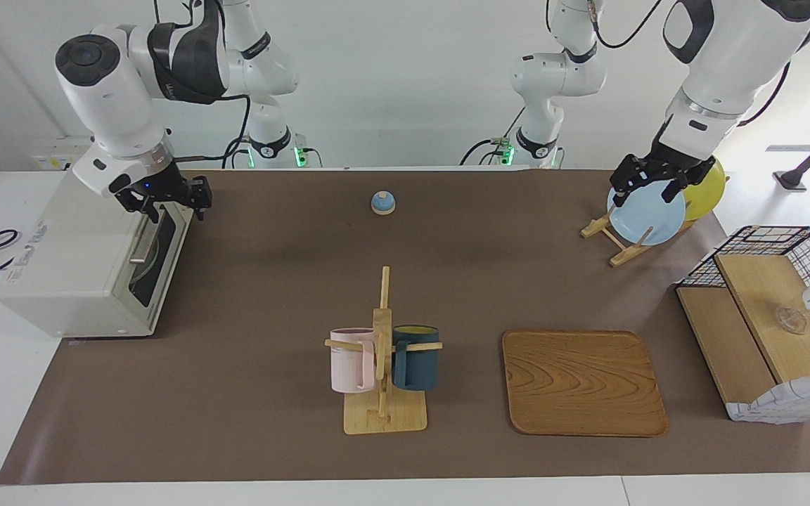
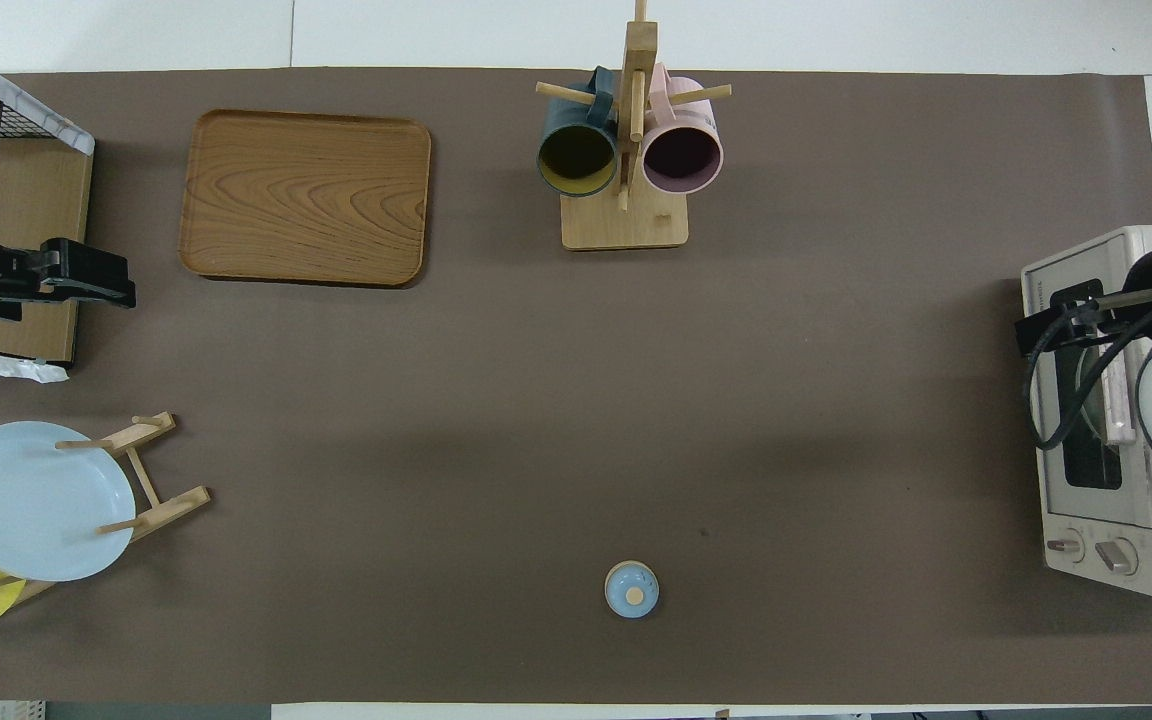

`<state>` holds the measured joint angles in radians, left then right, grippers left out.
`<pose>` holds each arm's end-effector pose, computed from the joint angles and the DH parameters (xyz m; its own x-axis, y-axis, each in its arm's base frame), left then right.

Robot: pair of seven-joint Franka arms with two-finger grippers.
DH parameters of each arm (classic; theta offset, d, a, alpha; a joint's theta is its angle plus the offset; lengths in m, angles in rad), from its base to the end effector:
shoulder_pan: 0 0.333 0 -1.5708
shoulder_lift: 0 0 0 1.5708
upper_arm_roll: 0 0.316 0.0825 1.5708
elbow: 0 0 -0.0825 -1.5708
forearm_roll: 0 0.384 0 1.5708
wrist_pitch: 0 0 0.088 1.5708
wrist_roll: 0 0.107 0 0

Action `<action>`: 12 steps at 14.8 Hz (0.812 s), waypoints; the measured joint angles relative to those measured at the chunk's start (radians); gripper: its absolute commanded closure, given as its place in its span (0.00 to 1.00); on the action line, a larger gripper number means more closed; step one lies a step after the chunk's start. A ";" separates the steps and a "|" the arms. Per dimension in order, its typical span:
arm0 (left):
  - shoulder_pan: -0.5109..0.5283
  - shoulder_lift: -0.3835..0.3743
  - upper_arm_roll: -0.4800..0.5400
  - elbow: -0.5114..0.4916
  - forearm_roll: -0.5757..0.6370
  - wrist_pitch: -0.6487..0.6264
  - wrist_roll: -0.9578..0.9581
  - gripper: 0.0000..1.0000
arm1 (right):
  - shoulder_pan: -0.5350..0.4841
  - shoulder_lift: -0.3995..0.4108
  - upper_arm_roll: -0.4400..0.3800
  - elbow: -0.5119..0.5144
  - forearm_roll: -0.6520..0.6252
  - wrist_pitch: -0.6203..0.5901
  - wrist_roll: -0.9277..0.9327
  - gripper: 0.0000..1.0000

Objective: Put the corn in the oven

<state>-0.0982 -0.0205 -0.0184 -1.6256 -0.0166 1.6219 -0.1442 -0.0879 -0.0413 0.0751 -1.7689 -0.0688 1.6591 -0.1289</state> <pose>0.5484 -0.0661 0.6144 0.9995 0.0284 0.0143 0.0282 -0.9994 0.0184 0.5420 -0.0131 0.5611 0.9896 0.1213 -0.0773 0.1262 -0.9901 0.0616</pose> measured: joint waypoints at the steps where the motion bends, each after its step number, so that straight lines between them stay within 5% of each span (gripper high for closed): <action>1: 0.000 0.000 0.000 0.000 0.000 0.000 0.000 0.00 | 0.000 0.000 0.000 0.004 0.010 -0.007 0.001 0.00; 8: 0.000 0.000 -0.001 0.000 0.000 0.000 0.000 0.00 | 0.002 0.000 -0.008 0.056 0.016 -0.062 0.003 0.00; 12: 0.000 0.000 -0.001 0.000 0.000 0.000 0.000 0.00 | 0.073 0.000 -0.105 0.065 0.017 -0.068 0.008 0.00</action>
<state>-0.0983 -0.0205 -0.0191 -1.6256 -0.0166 1.6220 -0.1442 -0.0153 -0.0417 -0.0297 -1.7041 -0.0517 1.5907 -0.1207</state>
